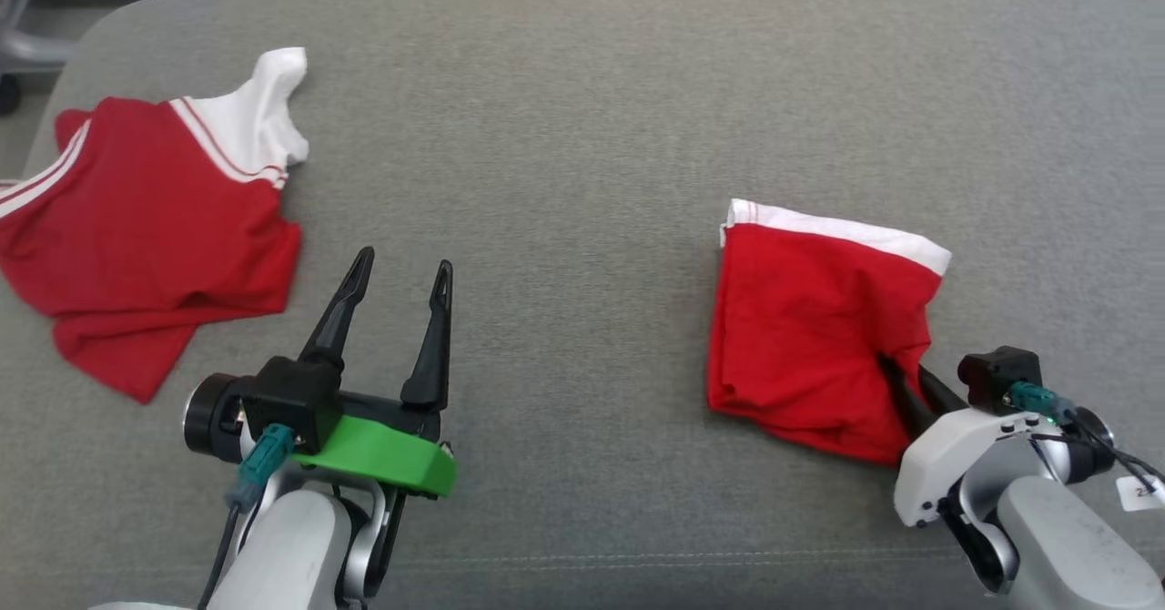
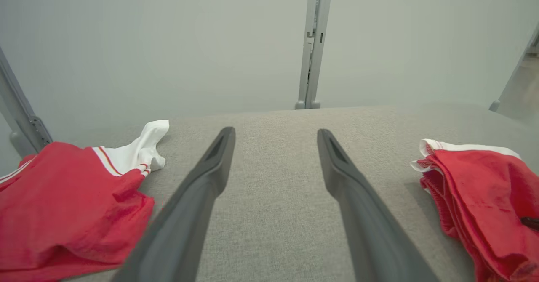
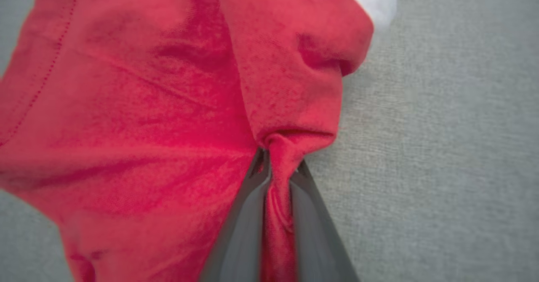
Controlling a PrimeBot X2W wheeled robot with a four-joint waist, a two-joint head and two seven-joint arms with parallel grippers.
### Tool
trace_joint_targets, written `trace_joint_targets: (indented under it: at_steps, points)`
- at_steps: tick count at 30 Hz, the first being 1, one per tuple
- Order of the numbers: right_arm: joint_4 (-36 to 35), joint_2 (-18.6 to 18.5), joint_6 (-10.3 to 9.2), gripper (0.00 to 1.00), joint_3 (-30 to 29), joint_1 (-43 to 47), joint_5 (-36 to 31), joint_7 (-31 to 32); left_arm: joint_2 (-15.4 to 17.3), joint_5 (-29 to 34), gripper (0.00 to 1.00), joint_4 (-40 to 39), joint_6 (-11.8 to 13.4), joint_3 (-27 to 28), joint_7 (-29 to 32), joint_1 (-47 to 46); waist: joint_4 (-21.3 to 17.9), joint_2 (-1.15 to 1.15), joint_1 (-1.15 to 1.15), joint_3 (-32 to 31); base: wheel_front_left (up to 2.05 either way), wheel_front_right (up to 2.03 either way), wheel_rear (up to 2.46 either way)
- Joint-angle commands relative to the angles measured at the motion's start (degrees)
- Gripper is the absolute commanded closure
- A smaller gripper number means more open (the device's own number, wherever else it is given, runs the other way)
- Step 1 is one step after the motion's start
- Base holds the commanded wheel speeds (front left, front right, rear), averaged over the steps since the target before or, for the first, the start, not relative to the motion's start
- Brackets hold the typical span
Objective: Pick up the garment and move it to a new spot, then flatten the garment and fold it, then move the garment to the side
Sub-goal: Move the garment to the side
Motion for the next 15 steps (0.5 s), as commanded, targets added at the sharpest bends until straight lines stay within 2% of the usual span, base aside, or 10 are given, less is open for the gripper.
trace_joint_targets:
  at_steps: [1,8,15]
  points:
    - [-0.8,-1.2,-0.11,1.0,-0.8,0.6,-0.5,0.5,0.7,0.8,0.0,-0.7,-0.2,-0.1,0.4,-1.4,-8.3,0.0,0.0,3.0,0.0,0.0,0.0]
    - [-2.7,-7.3,-0.1,1.0,-4.1,-2.6,-4.0,2.1,1.4,1.8,0.0,-2.9,-1.0,-1.3,2.0,-5.2,-13.8,0.0,0.0,6.8,0.0,0.0,0.0]
    - [0.4,-13.0,-0.1,1.0,-4.5,-10.9,-6.4,1.3,1.2,2.9,0.0,-4.7,-1.9,-2.7,3.5,-9.3,-15.0,0.0,0.0,10.5,0.0,0.0,0.0]
